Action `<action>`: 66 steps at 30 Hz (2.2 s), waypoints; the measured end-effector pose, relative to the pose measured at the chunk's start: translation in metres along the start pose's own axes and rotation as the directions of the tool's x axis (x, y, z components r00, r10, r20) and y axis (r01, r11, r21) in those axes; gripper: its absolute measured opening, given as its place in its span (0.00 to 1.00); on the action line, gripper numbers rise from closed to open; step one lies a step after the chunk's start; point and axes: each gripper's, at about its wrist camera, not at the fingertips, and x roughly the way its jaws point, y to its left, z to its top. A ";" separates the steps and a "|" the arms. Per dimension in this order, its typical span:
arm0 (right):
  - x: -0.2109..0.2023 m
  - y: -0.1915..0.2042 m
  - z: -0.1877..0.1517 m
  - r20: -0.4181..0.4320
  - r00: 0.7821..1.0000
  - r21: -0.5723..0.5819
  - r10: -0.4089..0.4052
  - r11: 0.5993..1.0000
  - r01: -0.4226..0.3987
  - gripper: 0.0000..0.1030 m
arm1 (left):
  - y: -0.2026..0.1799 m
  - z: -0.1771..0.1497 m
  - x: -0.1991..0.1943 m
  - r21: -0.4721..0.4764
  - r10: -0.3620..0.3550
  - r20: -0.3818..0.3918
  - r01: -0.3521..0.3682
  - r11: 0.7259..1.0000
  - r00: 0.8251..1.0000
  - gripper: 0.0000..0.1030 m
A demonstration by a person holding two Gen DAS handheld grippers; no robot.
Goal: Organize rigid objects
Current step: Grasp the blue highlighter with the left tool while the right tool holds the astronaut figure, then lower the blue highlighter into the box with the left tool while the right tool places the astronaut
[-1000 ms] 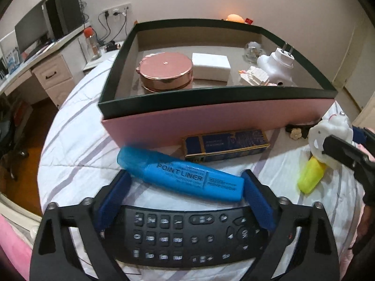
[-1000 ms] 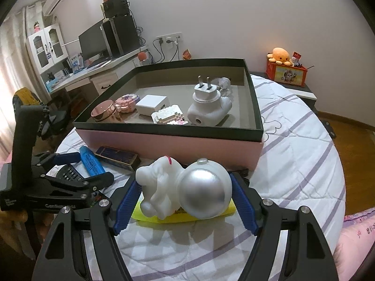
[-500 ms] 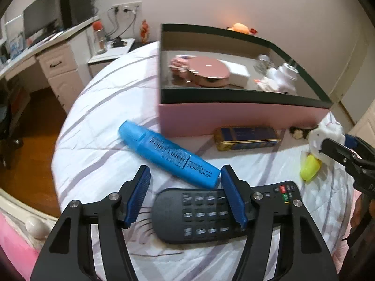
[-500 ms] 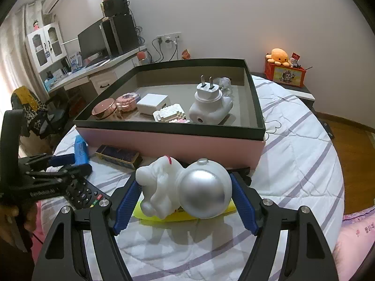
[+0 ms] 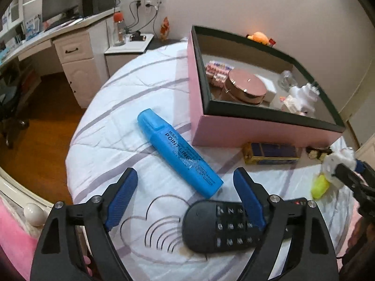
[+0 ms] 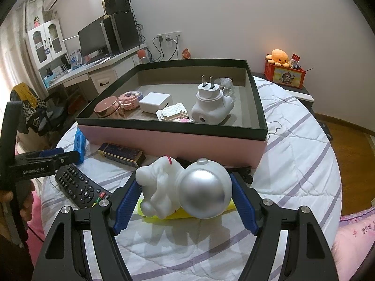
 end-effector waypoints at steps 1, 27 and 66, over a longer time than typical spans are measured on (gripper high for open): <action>-0.001 0.000 0.000 0.001 1.000 -0.001 0.001 1.000 -0.001 0.74 | 0.001 0.000 0.002 0.006 0.027 -0.001 -0.027 1.000 1.000 0.83; 0.004 -0.005 0.007 0.004 0.999 0.007 -0.038 0.999 0.038 0.73 | 0.019 0.012 -0.002 0.049 0.035 0.085 -0.039 0.998 0.996 0.26; -0.120 0.042 0.046 0.405 0.913 -0.071 -0.053 0.994 0.089 0.74 | -0.073 0.019 -0.189 0.283 -0.190 0.457 0.060 0.957 0.869 0.26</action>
